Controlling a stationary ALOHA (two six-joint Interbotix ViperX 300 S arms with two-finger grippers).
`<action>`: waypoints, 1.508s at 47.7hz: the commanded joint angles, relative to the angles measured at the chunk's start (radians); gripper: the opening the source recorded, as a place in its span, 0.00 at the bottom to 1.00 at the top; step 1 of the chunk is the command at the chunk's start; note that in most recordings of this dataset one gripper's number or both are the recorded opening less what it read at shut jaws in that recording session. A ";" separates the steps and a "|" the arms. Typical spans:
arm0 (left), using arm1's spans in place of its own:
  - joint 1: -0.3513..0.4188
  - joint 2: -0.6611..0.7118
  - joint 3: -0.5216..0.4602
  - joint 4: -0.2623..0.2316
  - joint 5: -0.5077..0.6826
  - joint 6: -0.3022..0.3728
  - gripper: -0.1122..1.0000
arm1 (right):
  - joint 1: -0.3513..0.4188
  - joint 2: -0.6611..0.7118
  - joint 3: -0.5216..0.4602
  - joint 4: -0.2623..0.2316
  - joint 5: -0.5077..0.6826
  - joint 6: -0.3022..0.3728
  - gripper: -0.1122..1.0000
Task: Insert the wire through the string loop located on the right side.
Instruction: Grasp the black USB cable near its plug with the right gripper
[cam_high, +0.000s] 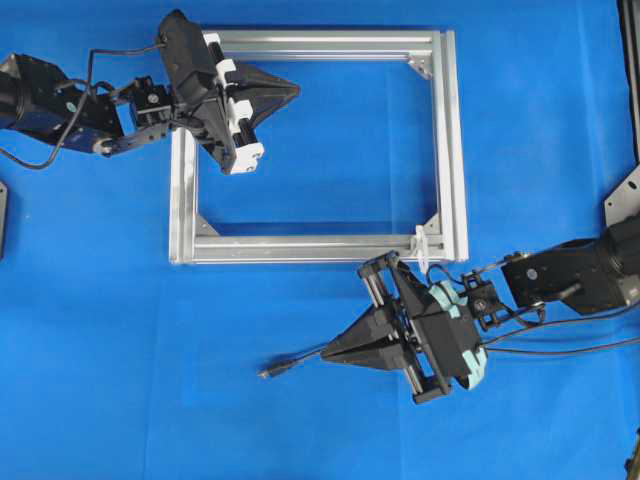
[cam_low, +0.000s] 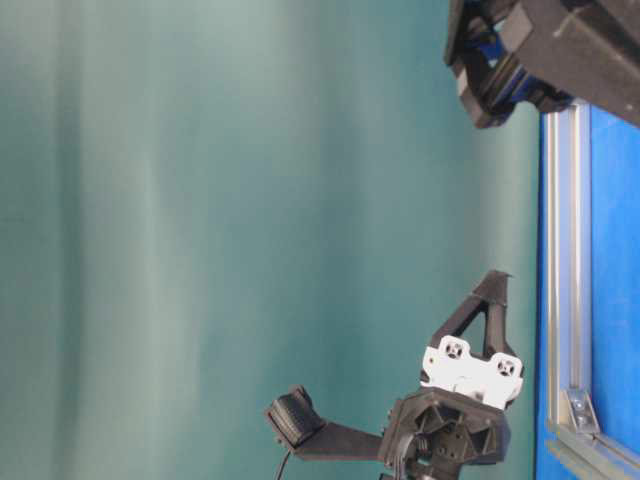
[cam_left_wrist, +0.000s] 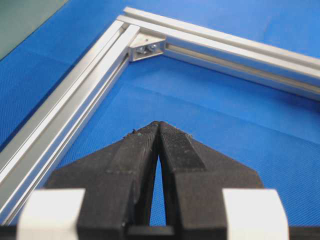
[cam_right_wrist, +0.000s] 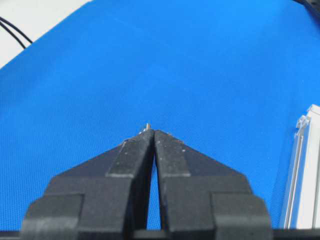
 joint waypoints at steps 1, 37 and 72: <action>-0.006 -0.048 -0.015 0.020 0.002 0.002 0.10 | 0.009 -0.032 -0.014 0.003 -0.002 0.005 0.10; -0.006 -0.049 -0.012 0.023 0.003 0.005 0.10 | 0.008 -0.029 -0.028 0.020 0.032 0.061 0.59; -0.006 -0.048 -0.011 0.023 0.003 0.006 0.10 | 0.018 0.184 -0.106 0.109 0.028 0.078 0.92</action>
